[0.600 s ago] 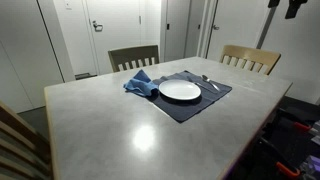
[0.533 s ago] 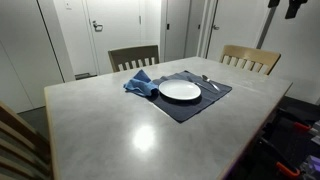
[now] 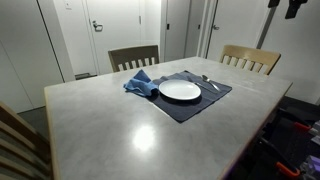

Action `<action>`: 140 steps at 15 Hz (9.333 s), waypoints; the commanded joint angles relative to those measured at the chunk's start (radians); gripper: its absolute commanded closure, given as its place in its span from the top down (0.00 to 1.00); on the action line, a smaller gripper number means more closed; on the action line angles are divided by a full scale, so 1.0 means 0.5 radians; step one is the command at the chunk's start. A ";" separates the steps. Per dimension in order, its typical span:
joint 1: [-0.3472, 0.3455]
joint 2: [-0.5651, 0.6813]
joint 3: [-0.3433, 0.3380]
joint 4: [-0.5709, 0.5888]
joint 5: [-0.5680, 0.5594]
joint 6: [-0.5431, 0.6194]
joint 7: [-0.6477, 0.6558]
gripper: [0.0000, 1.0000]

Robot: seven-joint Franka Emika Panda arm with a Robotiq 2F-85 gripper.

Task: Put the fork on the white plate

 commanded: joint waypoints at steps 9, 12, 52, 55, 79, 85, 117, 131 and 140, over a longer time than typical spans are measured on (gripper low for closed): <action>-0.056 0.007 0.046 0.004 0.028 -0.009 -0.030 1.00; -0.056 0.007 0.046 0.004 0.028 -0.009 -0.030 1.00; 0.114 1.293 0.121 0.492 -0.300 1.196 -1.021 1.00; 0.095 1.472 0.134 0.587 -0.251 1.261 -1.064 1.00; -0.050 2.167 0.301 1.093 -0.341 0.956 -1.044 1.00; -0.070 2.314 0.312 1.181 -0.368 0.919 -1.079 1.00; -0.289 2.399 0.360 0.922 0.071 1.521 -0.790 0.74; -0.166 2.472 0.301 0.958 -0.019 1.613 -0.390 0.66; -0.165 2.541 0.264 1.071 -0.035 1.563 -0.305 0.49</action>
